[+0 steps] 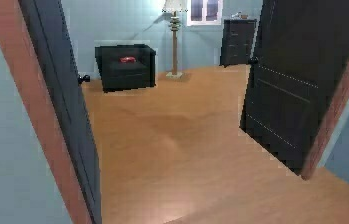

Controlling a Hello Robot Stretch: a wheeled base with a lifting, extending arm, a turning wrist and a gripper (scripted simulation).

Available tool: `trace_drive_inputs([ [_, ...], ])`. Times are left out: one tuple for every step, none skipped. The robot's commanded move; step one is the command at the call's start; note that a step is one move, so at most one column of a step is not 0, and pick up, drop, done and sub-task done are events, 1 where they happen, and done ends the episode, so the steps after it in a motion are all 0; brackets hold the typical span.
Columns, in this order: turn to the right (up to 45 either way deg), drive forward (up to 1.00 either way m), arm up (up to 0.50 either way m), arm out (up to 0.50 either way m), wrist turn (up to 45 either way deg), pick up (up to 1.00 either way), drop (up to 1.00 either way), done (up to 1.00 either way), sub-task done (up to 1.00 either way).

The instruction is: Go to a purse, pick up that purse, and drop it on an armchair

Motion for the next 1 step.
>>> trace_drive_inputs([
  [0.0,1.0,0.0,0.0,0.0,0.0,0.0,0.0,0.0],
])
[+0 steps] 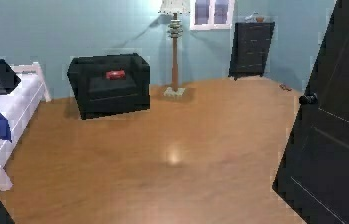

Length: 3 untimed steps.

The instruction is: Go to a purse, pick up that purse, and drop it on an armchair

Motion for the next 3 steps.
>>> trace_drive_inputs([
  [0.0,0.5,0.0,0.0,0.0,0.0,0.0,0.0,0.0],
  [-18.0,0.0,0.0,0.0,0.0,0.0,0.0,0.0,0.0],
  [0.0,1.0,0.0,0.0,0.0,0.0,0.0,0.0,0.0],
])
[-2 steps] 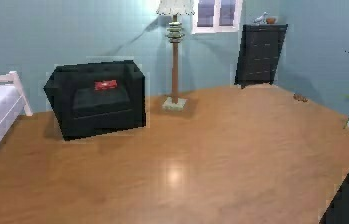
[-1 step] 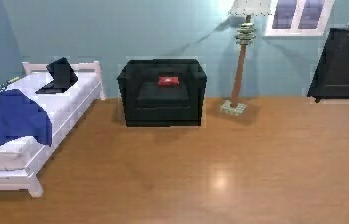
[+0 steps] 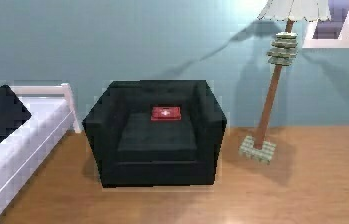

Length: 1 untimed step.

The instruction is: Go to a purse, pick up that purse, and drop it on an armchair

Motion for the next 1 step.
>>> trace_drive_inputs([
  [-3.0,0.0,0.0,0.0,0.0,0.0,0.0,0.0,0.0],
])
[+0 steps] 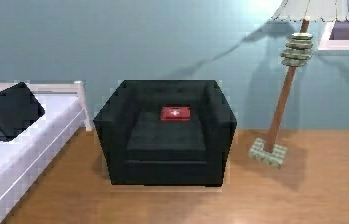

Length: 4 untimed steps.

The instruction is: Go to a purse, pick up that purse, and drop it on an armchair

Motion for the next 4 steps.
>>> trace_drive_inputs([
  [0.0,0.65,0.0,0.0,0.0,0.0,0.0,0.0,0.0],
  [45.0,0.0,0.0,0.0,0.0,0.0,0.0,0.0,0.0],
  [45.0,0.0,0.0,0.0,0.0,0.0,0.0,0.0,0.0],
  [3.0,0.0,0.0,0.0,0.0,0.0,0.0,0.0,0.0],
])
